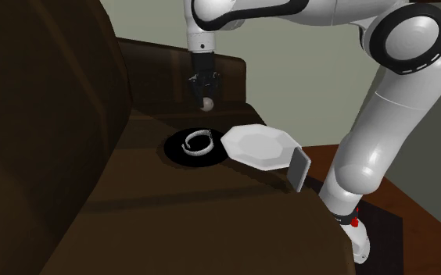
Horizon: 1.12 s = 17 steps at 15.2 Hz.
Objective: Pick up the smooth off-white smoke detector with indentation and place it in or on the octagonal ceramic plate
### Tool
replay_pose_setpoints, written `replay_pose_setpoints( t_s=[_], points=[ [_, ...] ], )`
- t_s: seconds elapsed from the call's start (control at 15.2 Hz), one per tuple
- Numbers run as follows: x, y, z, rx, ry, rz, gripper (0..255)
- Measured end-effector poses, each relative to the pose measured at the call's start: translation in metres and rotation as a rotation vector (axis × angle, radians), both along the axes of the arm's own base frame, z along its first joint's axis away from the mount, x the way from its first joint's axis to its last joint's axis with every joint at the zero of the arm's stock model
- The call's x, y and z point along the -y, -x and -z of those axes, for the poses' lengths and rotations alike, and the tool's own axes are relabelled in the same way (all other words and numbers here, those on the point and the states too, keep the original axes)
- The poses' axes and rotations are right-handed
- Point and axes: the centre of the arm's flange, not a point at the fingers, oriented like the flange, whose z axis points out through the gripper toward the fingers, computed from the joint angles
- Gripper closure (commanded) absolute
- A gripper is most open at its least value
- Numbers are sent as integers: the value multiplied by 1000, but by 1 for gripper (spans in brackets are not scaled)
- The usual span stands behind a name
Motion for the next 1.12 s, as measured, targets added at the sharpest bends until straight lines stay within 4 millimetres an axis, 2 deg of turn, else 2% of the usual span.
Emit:
replay_pose_setpoints(
  t_s=[0.46,0.66,1.12],
  points=[
    [0,0,-34,0,0,0,255],
    [0,28,-39,0,0,0,255],
    [-1,118,-41,0,0,0,255]
  ],
)
